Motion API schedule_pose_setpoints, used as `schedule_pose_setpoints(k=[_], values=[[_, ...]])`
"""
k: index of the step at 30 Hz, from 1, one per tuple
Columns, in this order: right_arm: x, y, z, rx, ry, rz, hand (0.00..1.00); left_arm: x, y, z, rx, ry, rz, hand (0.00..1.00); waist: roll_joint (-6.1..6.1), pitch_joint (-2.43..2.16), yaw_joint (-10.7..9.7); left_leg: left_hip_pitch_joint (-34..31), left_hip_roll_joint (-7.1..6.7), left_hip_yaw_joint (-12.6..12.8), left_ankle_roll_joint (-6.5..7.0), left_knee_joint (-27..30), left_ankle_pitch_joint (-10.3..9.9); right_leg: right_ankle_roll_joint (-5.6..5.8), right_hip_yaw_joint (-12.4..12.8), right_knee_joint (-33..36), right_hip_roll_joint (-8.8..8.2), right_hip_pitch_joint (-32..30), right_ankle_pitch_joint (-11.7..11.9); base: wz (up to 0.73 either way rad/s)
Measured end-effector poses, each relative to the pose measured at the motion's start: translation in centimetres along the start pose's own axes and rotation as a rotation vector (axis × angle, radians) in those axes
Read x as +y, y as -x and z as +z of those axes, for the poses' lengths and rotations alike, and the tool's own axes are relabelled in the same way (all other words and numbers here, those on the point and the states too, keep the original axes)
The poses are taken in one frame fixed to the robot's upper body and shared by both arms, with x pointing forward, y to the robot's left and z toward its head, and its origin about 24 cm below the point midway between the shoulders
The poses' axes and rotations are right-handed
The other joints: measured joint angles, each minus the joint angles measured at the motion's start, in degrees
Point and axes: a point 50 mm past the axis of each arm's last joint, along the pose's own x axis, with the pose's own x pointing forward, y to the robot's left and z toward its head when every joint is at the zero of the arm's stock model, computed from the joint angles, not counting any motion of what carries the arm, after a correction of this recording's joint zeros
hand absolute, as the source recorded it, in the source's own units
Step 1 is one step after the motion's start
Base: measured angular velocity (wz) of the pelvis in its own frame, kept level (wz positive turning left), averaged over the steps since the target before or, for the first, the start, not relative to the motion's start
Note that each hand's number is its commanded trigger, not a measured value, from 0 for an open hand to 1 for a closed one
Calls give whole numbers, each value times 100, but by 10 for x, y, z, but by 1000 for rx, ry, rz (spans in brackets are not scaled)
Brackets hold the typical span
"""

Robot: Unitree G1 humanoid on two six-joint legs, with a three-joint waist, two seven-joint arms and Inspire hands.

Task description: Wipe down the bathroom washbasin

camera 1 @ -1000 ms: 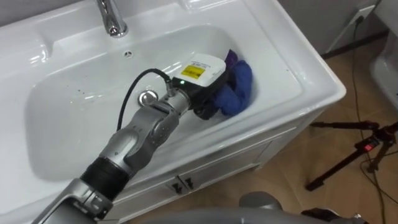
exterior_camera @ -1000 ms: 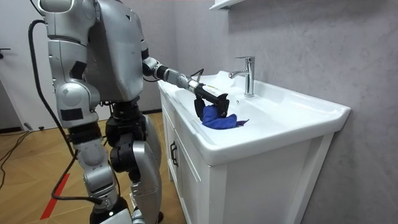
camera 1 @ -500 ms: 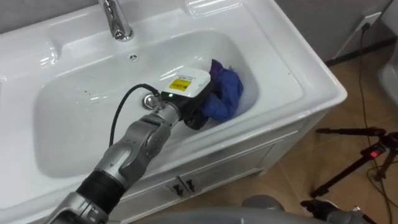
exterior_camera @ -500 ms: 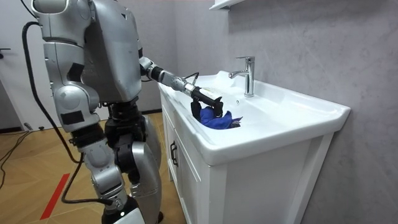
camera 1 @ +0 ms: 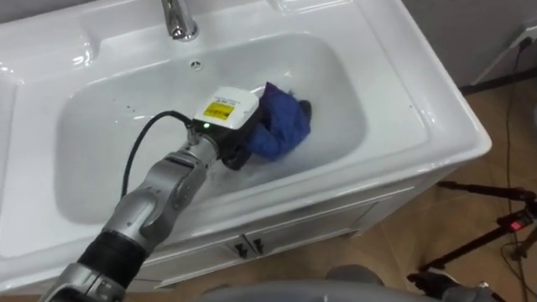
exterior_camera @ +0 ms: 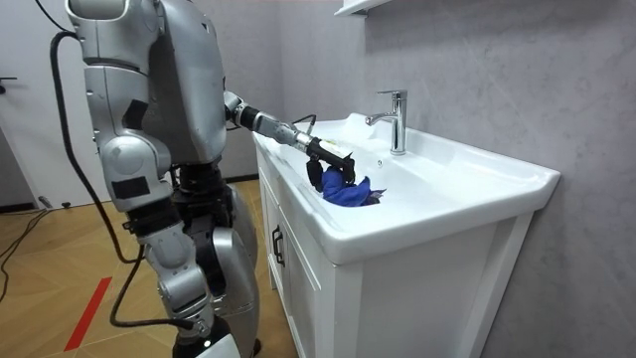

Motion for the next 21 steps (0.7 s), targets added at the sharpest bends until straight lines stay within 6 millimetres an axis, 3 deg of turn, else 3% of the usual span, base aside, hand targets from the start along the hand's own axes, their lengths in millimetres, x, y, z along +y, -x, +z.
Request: schedule_pose_setpoints(k=[7,12,21], values=[[0,0,-1,1,3,-13,0,11,8,-16,56,-9,65,100,-18,7,300,87,-2,-39,-7,-92,0,-1,-88,-56,1,124,0,4],[1,0,-4,10,3,-16,0,9,15,-23,96,-35,86,100,-57,19,392,104,-6,-141,-29,-84,15,-3,-253,-101,-1,204,0,11],[2,0,-7,17,-1,-33,0,11,16,-28,132,-33,102,100,-60,-3,524,71,0,-274,-71,-29,44,-50,-470,-166,9,253,-9,7]])
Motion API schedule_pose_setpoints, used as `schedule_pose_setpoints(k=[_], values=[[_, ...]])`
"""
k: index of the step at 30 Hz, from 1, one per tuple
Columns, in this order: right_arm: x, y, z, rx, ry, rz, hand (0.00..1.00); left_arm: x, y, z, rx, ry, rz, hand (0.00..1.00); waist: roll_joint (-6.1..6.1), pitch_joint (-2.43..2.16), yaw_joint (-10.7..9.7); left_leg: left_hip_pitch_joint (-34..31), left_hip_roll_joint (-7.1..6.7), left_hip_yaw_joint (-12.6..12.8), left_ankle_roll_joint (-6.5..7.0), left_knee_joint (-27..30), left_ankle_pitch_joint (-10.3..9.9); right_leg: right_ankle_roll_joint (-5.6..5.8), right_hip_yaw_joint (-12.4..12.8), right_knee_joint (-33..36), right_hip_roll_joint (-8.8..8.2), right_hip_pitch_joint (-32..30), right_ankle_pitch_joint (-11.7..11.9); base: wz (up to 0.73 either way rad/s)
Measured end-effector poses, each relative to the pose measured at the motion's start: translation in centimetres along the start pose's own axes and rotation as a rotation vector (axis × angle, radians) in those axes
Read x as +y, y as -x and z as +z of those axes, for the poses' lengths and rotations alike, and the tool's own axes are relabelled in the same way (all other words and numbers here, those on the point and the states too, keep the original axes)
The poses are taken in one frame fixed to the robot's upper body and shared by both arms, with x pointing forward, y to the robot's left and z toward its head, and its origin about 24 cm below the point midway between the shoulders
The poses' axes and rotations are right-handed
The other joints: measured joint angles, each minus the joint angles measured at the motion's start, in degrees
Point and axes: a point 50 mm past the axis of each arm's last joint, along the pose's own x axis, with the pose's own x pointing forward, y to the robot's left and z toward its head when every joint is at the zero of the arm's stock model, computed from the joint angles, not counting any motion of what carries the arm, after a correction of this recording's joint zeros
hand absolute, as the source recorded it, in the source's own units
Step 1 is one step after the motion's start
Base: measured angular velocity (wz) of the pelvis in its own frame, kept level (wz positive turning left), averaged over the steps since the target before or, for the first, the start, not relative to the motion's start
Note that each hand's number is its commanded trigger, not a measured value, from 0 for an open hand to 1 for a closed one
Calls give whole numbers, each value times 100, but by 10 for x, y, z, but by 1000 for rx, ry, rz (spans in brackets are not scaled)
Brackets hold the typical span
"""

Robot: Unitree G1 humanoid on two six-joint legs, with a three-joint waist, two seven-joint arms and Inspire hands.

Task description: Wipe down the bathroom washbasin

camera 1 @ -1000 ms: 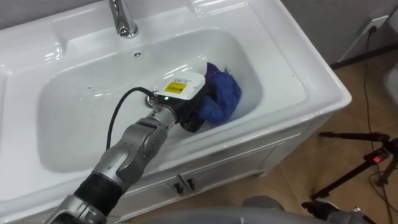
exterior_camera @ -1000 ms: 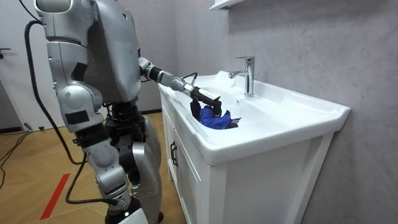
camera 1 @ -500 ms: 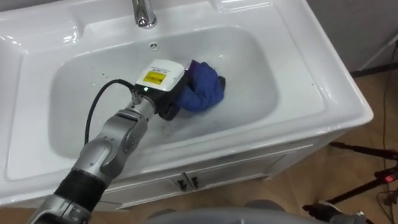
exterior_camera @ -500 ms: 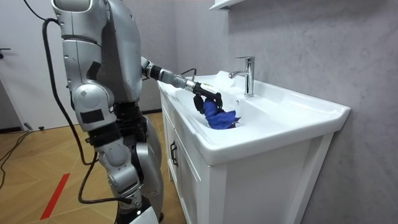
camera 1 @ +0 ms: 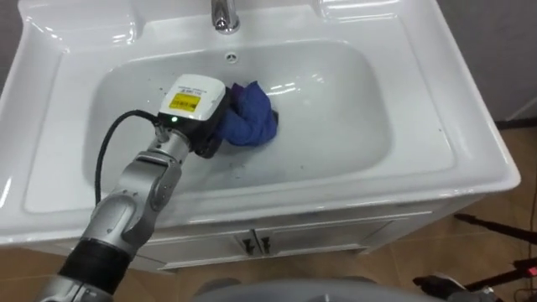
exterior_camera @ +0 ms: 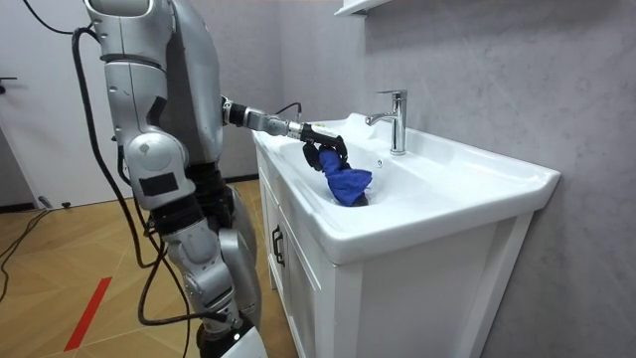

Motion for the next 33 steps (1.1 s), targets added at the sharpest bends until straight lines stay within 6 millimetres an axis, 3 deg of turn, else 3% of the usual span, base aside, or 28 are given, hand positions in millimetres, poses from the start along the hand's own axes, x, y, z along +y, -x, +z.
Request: schedule_pose_setpoints(k=[6,11,15,23,33], values=[[1,0,-2,3,2,2,0,4,0,-7,33,-6,23,100,21,-14,2,-11,1,-54,-1,48,0,-5,-135,30,-13,48,-7,4],[0,0,-1,-2,12,-1,0,5,7,-21,95,-24,43,100,-8,-18,23,-44,-10,-83,-6,107,-2,-35,-157,288,-66,-43,-161,4],[1,0,-3,2,12,13,0,1,13,-27,124,-24,48,100,-41,3,53,-81,-15,-164,-35,136,14,-78,-251,388,-89,-72,-269,14],[5,1,-7,6,40,16,0,6,14,-32,138,-31,121,100,-49,-44,152,-190,-22,-372,-128,206,74,-162,-437,526,-101,-138,-368,12],[12,2,-17,14,-19,20,0,13,16,-38,161,-13,183,100,-27,-50,217,-272,-7,-394,-175,255,101,-214,-478,666,-120,-228,-499,1]])
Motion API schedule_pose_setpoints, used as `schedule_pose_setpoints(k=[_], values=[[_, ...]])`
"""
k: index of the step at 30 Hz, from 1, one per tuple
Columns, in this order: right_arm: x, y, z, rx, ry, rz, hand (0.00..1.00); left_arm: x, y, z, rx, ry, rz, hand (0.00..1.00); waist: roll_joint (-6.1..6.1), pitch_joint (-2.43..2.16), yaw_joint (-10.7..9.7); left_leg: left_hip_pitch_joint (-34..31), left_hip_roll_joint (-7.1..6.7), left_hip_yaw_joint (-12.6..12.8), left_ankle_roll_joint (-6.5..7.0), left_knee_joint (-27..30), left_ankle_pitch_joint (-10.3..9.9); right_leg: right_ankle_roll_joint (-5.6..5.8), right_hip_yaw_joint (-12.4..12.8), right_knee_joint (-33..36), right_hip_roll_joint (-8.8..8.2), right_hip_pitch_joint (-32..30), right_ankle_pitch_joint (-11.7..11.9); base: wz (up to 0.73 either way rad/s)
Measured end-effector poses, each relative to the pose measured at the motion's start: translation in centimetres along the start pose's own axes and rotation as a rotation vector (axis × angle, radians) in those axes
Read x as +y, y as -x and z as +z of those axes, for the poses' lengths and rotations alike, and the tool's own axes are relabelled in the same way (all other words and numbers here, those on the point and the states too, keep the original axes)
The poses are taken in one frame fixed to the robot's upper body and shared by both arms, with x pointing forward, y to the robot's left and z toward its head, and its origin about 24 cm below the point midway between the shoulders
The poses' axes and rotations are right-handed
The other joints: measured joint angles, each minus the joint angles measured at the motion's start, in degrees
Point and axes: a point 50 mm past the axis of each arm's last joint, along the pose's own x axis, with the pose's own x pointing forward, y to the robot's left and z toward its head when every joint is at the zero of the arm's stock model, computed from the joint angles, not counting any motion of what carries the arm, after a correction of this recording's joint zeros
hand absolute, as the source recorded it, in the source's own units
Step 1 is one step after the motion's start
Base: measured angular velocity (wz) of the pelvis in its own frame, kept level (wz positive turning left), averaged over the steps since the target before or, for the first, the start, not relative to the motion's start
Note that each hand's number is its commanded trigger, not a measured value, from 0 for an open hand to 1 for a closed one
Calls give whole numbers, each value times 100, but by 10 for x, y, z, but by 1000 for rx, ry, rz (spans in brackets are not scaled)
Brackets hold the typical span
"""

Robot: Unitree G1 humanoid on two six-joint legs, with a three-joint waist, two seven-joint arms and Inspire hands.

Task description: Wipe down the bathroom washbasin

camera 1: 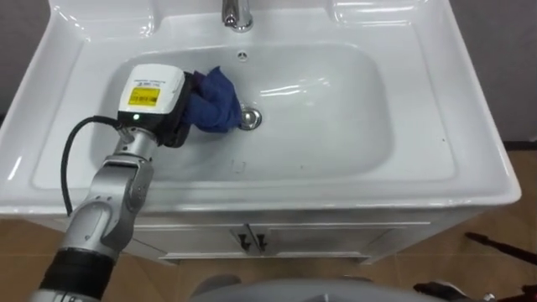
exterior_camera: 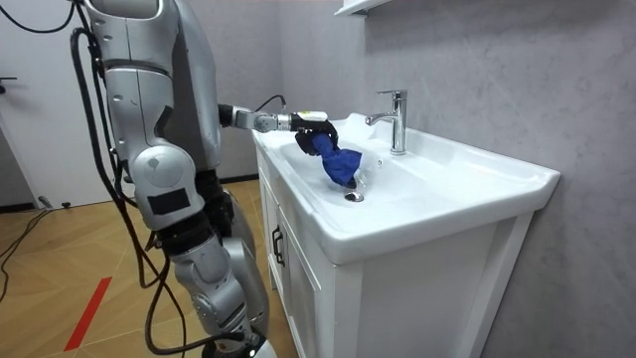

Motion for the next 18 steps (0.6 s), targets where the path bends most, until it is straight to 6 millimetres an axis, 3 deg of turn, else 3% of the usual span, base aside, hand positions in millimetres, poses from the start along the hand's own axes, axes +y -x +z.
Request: schedule_pose_setpoints(k=[5,11,18], values=[[1,1,-8,15,-61,-5,0,12,4,-18,73,-6,120,100,31,-10,53,25,-3,0,0,-8,0,-1,3,-16,2,24,1,0],[-2,1,-8,11,-86,-15,0,17,11,-33,139,-17,196,100,104,33,85,83,-4,-15,-1,-7,-1,0,-9,-74,12,108,1,0],[-2,1,-8,9,-89,-13,0,15,18,-38,169,17,230,100,186,29,112,86,-13,-14,-1,-47,-1,1,6,-63,7,87,0,0]])
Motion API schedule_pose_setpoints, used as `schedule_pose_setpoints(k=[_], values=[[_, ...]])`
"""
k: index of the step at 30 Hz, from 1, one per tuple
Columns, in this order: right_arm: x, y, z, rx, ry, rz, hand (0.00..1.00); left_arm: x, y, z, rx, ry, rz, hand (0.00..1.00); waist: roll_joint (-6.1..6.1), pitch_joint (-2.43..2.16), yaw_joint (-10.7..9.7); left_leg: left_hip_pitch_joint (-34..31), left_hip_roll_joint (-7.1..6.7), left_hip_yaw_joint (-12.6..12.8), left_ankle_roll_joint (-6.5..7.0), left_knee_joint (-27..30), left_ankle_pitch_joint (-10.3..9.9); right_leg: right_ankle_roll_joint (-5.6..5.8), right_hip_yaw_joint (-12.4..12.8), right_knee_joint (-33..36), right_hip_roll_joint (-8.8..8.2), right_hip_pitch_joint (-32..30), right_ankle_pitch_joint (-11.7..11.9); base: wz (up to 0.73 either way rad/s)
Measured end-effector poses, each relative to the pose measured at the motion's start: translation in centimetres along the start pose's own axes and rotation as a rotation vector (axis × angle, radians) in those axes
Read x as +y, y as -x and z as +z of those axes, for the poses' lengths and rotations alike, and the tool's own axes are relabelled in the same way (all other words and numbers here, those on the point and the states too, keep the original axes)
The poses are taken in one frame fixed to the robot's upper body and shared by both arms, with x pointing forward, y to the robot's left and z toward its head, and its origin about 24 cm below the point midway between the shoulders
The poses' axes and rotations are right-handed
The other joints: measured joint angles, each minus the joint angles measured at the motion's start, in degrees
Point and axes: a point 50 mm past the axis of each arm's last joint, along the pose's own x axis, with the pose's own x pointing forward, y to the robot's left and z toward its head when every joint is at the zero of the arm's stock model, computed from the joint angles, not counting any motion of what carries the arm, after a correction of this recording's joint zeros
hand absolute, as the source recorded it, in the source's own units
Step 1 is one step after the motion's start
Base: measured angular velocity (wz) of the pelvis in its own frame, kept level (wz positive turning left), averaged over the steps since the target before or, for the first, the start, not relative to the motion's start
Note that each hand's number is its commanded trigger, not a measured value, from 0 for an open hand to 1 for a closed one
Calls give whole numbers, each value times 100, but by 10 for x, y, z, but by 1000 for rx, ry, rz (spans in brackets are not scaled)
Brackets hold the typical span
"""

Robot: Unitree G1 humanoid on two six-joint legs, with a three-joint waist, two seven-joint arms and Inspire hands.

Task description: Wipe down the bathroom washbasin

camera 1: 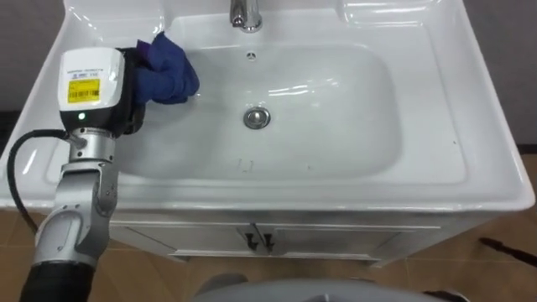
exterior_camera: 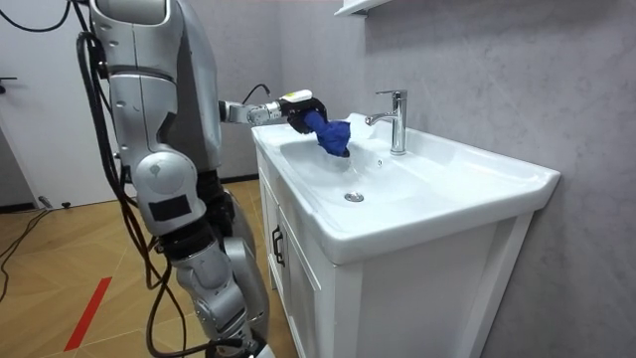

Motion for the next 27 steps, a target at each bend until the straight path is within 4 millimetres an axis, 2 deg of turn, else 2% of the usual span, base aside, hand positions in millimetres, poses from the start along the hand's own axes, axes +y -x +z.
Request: schedule_pose_setpoints(k=[5,8,9,14,17,27], values=[[-1,0,2,-4,-5,-11,0,2,1,-1,11,38,54,100,4,-3,57,18,-27,-2,-1,-16,3,14,-2,70,-33,7,-15,1],[0,0,-1,8,-23,-21,0,3,1,-2,25,72,84,100,-21,5,124,107,-95,-8,0,-104,9,48,9,118,-99,16,-56,1],[0,0,0,5,-29,-23,0,3,2,-7,48,75,91,100,-5,-10,134,109,-102,-8,0,-99,8,53,13,116,-106,19,-60,0],[0,0,-3,9,-82,-34,0,5,5,-31,156,65,101,100,-37,0,133,107,-102,-40,0,-93,8,53,4,77,-94,55,-60,3],[3,1,-9,28,-91,-28,0,6,12,-42,198,49,98,100,-70,-14,189,119,-110,-81,-1,-85,8,55,-28,60,-93,96,-62,4],[7,1,-15,41,-105,-20,0,3,27,-55,278,70,87,100,-50,-23,288,123,-117,-140,-1,-69,8,55,-74,69,-94,132,-63,3]])
